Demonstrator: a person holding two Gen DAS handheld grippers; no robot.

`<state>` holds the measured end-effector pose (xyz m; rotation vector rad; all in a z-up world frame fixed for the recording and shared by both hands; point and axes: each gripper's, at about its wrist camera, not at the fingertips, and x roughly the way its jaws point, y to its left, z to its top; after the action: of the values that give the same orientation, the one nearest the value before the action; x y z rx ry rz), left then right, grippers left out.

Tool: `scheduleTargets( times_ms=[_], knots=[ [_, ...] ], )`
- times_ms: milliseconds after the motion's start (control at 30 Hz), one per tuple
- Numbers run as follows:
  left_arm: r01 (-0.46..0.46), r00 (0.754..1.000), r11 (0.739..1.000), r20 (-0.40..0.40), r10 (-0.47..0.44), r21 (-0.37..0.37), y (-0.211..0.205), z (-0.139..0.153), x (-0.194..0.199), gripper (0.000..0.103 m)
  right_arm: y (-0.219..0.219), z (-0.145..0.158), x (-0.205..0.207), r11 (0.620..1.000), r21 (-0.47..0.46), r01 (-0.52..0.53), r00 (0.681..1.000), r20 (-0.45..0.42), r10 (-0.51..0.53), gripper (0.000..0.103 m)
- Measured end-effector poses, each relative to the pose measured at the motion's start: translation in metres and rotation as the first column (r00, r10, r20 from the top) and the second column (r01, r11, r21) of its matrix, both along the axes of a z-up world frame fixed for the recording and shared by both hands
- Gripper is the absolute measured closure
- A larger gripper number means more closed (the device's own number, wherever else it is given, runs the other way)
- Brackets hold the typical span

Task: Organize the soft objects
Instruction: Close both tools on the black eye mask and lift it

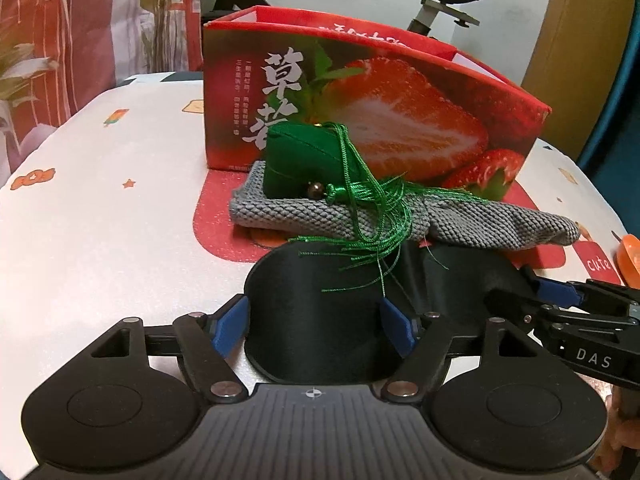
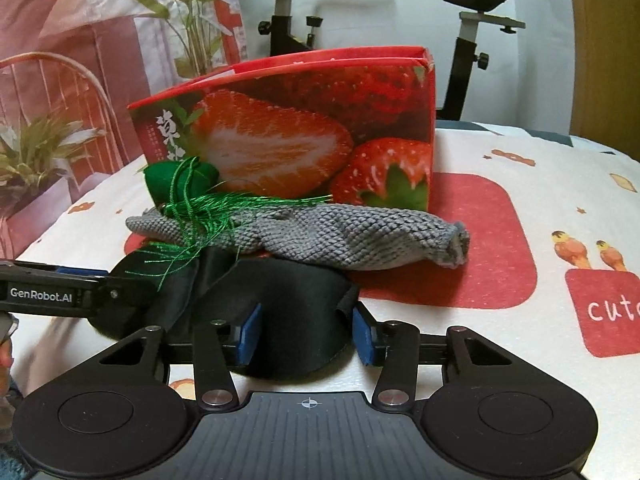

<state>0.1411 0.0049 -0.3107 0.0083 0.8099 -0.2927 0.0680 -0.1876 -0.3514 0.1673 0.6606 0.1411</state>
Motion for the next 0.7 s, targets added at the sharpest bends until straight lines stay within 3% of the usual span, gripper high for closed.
scheduleTargets(
  times_ms=[300,367,467,700],
  knots=[
    [0.005,1.0,0.998,-0.02,-0.006,-0.06,0.004,0.002,-0.003,0.04,0.0,0.002,-0.001,0.999,0.028,-0.015,1.0,-0.008,0.015,0.061],
    [-0.003,1.0,0.996,-0.025,0.001,-0.092,0.008,0.005,-0.004,0.065,0.001,0.003,-0.001,0.998,0.05,-0.03,0.999,-0.012,0.031,0.064],
    [0.014,1.0,0.994,-0.024,-0.017,-0.108,0.008,0.007,-0.006,0.077,0.005,0.007,-0.003,0.994,0.08,-0.07,0.998,-0.006,0.07,0.071],
    [0.037,0.999,0.99,-0.009,-0.039,-0.139,0.008,0.018,-0.011,0.08,0.011,0.026,-0.012,0.99,0.085,-0.114,0.993,0.055,0.109,0.076]
  ],
)
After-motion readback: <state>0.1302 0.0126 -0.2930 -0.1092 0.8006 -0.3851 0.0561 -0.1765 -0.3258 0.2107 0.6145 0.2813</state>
